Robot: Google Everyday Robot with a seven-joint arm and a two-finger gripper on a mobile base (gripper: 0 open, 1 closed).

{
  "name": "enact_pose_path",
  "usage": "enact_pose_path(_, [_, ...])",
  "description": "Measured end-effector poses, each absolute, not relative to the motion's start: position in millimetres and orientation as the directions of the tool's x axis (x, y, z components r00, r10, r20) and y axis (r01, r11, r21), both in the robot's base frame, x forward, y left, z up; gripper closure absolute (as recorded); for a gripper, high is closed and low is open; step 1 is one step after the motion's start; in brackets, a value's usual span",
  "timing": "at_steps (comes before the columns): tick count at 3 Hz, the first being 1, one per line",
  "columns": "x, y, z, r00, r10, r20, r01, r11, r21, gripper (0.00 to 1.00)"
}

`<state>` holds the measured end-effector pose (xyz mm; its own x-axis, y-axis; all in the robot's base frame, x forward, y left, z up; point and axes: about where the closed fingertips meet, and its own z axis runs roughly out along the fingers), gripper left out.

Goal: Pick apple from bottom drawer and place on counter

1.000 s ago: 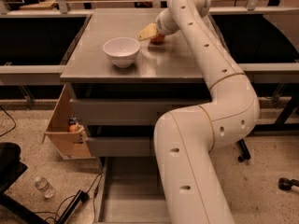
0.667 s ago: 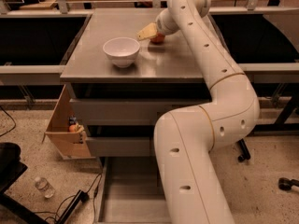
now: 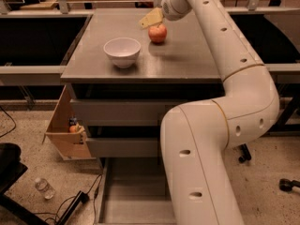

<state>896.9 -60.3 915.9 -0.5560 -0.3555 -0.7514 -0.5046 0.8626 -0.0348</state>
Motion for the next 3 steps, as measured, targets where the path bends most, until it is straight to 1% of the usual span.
enact_pose_path(1, [867,-87,963,-0.555,-0.353,-0.753,-0.493,0.869,-0.044,0.00])
enact_pose_path(2, [841,-131,1000,-0.576,-0.295,-0.763,-0.424,0.905,-0.031,0.00])
enact_pose_path(3, [814,-169,1060,-0.506,-0.222,-0.833,-0.357,0.934,-0.032,0.00])
